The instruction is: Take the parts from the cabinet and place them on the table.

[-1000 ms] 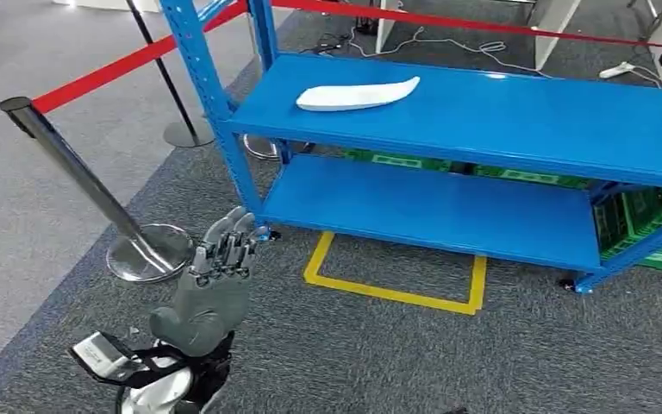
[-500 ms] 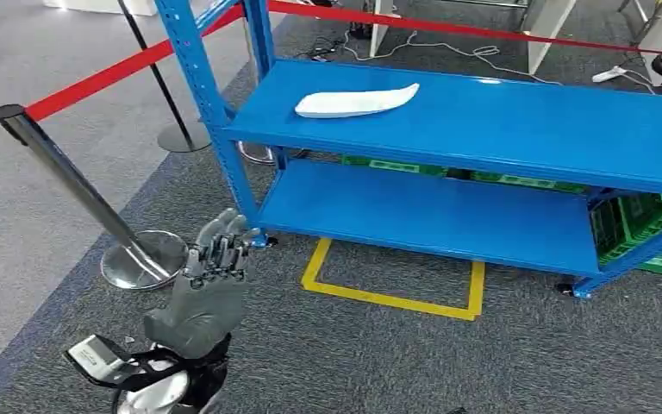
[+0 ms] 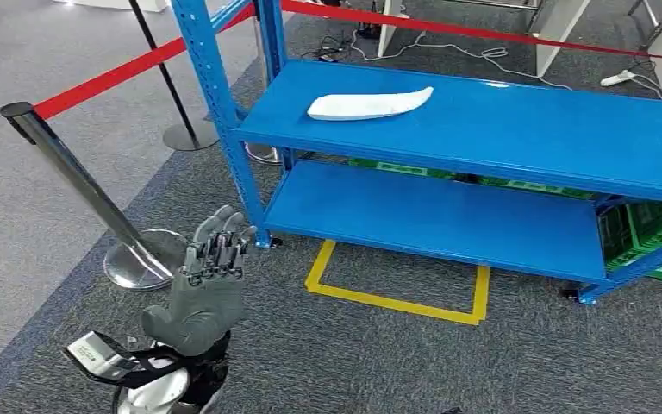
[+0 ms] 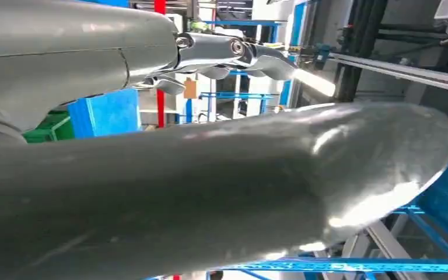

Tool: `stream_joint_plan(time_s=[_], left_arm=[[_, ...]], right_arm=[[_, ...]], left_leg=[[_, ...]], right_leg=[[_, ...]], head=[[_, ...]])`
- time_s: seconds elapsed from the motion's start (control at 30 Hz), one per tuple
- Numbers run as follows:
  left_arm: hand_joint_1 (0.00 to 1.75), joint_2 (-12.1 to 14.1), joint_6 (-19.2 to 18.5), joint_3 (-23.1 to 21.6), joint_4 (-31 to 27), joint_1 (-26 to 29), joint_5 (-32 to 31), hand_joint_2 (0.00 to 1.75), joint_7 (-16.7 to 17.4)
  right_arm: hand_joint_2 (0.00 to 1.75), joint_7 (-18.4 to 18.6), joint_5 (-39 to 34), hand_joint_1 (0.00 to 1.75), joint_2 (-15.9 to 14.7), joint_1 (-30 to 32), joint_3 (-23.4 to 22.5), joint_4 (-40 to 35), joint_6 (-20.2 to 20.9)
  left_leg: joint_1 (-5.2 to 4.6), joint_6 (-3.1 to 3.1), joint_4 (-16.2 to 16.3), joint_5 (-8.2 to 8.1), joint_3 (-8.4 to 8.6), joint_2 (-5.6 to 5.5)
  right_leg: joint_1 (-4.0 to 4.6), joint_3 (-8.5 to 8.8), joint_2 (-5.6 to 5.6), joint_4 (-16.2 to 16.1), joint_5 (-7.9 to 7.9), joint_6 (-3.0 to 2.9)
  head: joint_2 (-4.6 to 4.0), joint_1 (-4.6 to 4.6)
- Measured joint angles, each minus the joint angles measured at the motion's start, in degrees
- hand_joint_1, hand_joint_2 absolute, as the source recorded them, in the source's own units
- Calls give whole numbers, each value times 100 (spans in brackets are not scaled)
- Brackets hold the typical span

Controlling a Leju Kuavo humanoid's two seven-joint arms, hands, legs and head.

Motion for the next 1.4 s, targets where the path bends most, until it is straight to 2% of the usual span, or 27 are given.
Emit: stream_joint_plan(time_s=[0.13, 0.17, 0.23, 0.27, 0.3, 0.33, 0.37, 0.43, 0.47, 0.53, 0.6, 0.67, 0.7, 0.77, 0.8, 0.83, 0.87, 0.9, 0.97, 1.0, 1.03, 1.13, 1.2, 1.3, 1.33, 1.37, 1.4], left_arm=[[0, 0, 2, 0, 0, 0, -2, 0, 0], [0, 0, 9, 0, 0, -1, -7, 0, 0], [0, 2, 28, 2, 0, -1, -26, 0, 0], [0, 4, 31, 0, 0, -2, -44, 0, 0], [0, 15, -83, -4, -26, -5, -118, 0, 0], [0, 24, -160, -7, -44, -5, -179, 0, 0], [0, 26, -195, -7, -44, 3, -190, 0, 0], [0, 26, -258, -11, -44, 3, -197, 0, 0], [0, 26, -278, -9, -44, 3, -195, 0, 0], [0, 15, -278, -9, -42, 3, -105, 0, 0], [0, 11, -262, 11, -39, 12, -46, 0, 0], [0, -2, -212, 11, -39, 13, -15, 0, 0], [0, -2, -190, 9, -39, 12, -4, 0, 0], [0, -2, -142, 13, -35, 14, 4, 0, 0], [0, -2, -122, 13, -31, 14, 4, 0, 0], [0, -2, -103, 15, -22, 14, 6, 0, 0], [0, -2, -90, 15, -15, 14, 4, 0, 0], [0, -2, -85, 15, -13, 14, 4, 0, 0], [0, -2, -70, 13, -13, 13, 4, 0, 0], [0, -2, -61, 13, -11, 12, 4, 0, 0], [0, 0, -50, 13, -11, 12, 4, 0, 0], [0, 2, -33, 11, -9, 10, 4, 0, 0], [0, 7, -33, 9, -9, 8, 4, 0, 0], [0, 15, -33, 9, -9, 8, 11, 0, 0], [0, 17, -31, 11, -7, 9, 13, 0, 0], [0, 17, -31, 11, -4, 9, 20, 0, 0], [0, 15, -33, 11, -4, 8, 31, 0, 0]], right_arm=[[0, 0, 0, 0, 0, 0, 0, 0, 0], [0, 0, 0, 0, 0, -7, 0, 2, 4], [0, -2, 2, 0, 2, -12, 0, 2, 7], [0, 0, 4, 0, -2, -2, -2, 2, 9], [0, -13, 20, 0, -2, -7, -2, 2, 15], [0, -26, 48, 0, -2, -8, -2, 2, 31], [0, -24, 61, 0, -2, 8, -2, 2, 35], [0, -24, 50, 0, 0, 10, -2, 2, 46], [0, -24, 35, 0, 0, 10, 0, 2, 46], [0, -18, 4, 0, 0, 2, 0, 2, 44], [0, -7, -2, 0, 0, 4, 0, 2, 42], [0, 0, -2, 0, 0, -1, 0, 2, 28], [0, 0, -2, 0, 0, -6, 0, 2, 24], [0, 4, -2, 0, 0, 0, 0, 2, 22], [0, 9, -2, 0, 0, 9, 0, 2, 20], [0, 9, -2, 0, 0, 16, 0, 4, 17], [0, 9, -2, 0, 0, 23, 0, 4, 17], [0, 9, -2, 0, 0, 21, 0, 4, 15], [0, 0, 0, 0, 0, 20, 0, 4, 11], [0, -2, 0, 0, 2, 18, 0, 7, 11], [0, -9, 2, 0, 4, 6, 0, 7, 2], [0, -2, 2, 0, 7, 8, 0, 7, -2], [0, -9, 7, 0, 9, -3, 0, 7, -4], [0, -9, 13, 0, 11, -4, 2, 7, -2], [0, -7, 13, 0, 11, -3, 2, 7, -4], [0, -7, 13, 0, 11, 0, 0, 7, -2], [0, -7, 13, 0, 11, -2, 0, 7, -2]], left_leg=[[-4, -13, 1, -7, 3, 0], [-46, -39, 26, -24, -1, -3], [-42, -71, 10, -12, -3, -4], [-18, -117, -29, 8, 13, -4], [-18, -216, 178, -186, -64, 7], [-3, -274, 1400, -764, -665, 9], [-3, -265, 1598, -583, -802, 11], [-4, -225, 737, -66, -355, 13], [-4, -200, 276, 110, -95, 30], [-13, -147, 0, -10, 53, 37], [-36, -92, -5, -22, 33, 24], [13, -26, -57, -21, 80, 29], [15, 11, -58, -44, 102, 32], [9, 51, -58, -70, 112, 39], [7, 67, -57, -84, 118, 37], [7, 69, -57, -99, 133, 34], [7, 67, -56, -118, 161, 26], [9, 52, -56, -148, 202, 14], [16, 3, -56, -218, 316, 12], [-13, -36, -51, -248, 331, 9], [-35, -66, -24, -274, 322, 2], [-24, -144, -89, -252, 333, 4], [-17, -220, 99, -405, 259, 16], [-9, -272, 1388, -998, -433, 17], [-8, -274, 1680, -1047, -612, 17], [-9, -267, 1692, -936, -658, 17], [-9, -254, 1461, -705, -579, 17]], right_leg=[[1, 24, -1, -89, -29, -3], [17, 77, 5, -146, -65, -8], [17, 66, 16, -141, -42, -49], [46, 57, 24, -133, -42, -101], [-6, 86, 17, -191, -14, -207], [-9, 82, 6, -193, -41, -245], [-8, 135, 16, -194, -144, -273], [-11, 243, 19, -194, -197, -243], [-12, 294, 15, -194, -183, -191], [35, 303, 26, -170, -204, -118], [20, 324, 14, -238, -188, -62], [15, 310, 9, -189, -256, 10], [17, 205, 2, 49, -383, 32], [8, -310, 3, 1009, -776, 58], [9, -572, 5, 1442, -894, 68], [8, -727, 4, 1630, -876, 71], [6, -744, 4, 1548, -723, 69], [5, -639, 3, 1217, -448, 61], [-3, -188, -3, 148, 163, 43], [9, -76, 2, -33, 107, 41], [5, -20, 13, -137, 82, -11], [25, -58, 21, -121, 77, -116], [-11, -35, 19, -153, 89, -188], [-9, -42, 4, -153, 68, -232], [-7, -41, 3, -153, 65, -237], [-7, -34, 6, -153, 62, -237], [-7, -23, 12, -153, 57, -236]], head=[[0, 0], [0, 0], [0, -18], [0, -11], [0, -48], [0, -59], [0, -59], [0, -61], [0, -59], [0, -48], [0, -37], [0, -31], [0, 15], [0, 26], [0, 31], [0, 31], [0, 28], [0, 35], [0, 33], [0, 35], [0, 40], [0, 6], [0, -26], [0, -41], [0, -44], [0, -39], [0, -44]])
